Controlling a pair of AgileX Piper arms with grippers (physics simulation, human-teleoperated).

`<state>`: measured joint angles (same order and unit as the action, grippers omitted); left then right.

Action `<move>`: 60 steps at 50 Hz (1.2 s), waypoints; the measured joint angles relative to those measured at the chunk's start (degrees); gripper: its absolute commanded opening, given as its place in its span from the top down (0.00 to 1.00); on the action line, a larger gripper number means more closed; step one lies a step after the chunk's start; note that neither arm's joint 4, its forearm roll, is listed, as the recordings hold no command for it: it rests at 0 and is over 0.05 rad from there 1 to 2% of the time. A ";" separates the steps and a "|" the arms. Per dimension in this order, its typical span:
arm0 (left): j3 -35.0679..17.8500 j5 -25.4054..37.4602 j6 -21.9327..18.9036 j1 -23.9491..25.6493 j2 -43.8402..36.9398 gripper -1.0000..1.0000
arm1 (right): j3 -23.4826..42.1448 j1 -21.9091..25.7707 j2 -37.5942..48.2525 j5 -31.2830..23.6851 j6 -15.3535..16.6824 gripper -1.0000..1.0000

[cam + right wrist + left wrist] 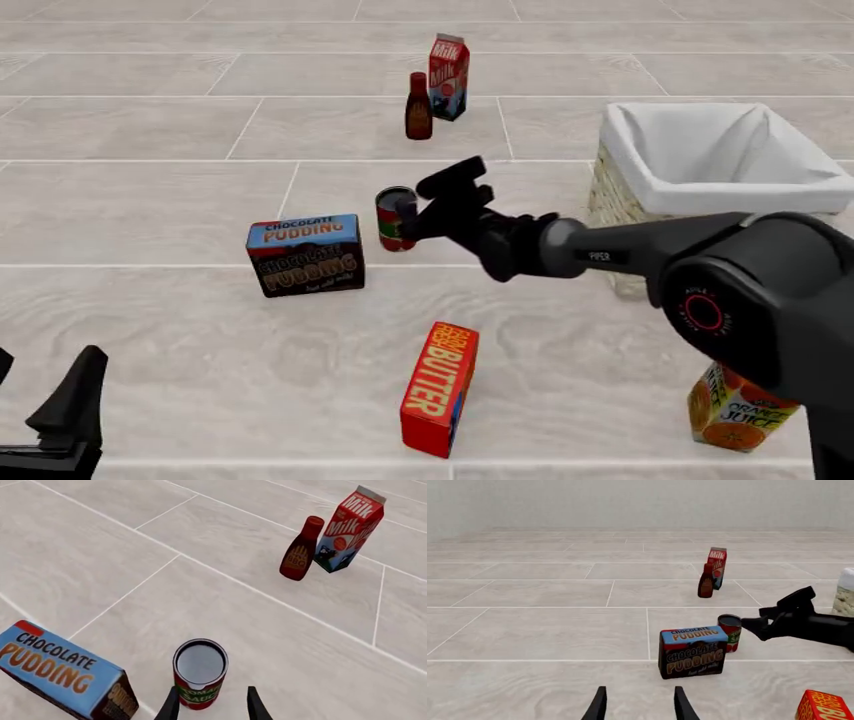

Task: Pick the tomato sauce and place it in the basket.

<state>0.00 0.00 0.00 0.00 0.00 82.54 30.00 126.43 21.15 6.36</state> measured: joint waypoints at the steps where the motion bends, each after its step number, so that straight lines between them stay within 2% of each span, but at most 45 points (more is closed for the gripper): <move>1: 0.00 0.00 0.00 0.00 0.00 0.00 | 0.22 0.07 0.23 -0.06 -0.02 0.00; 60: 0.00 0.00 0.00 0.00 0.00 0.00 | 12.85 1.10 11.55 -4.64 0.38 0.00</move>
<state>0.00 0.00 0.00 0.00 0.00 95.38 31.10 137.98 16.51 6.74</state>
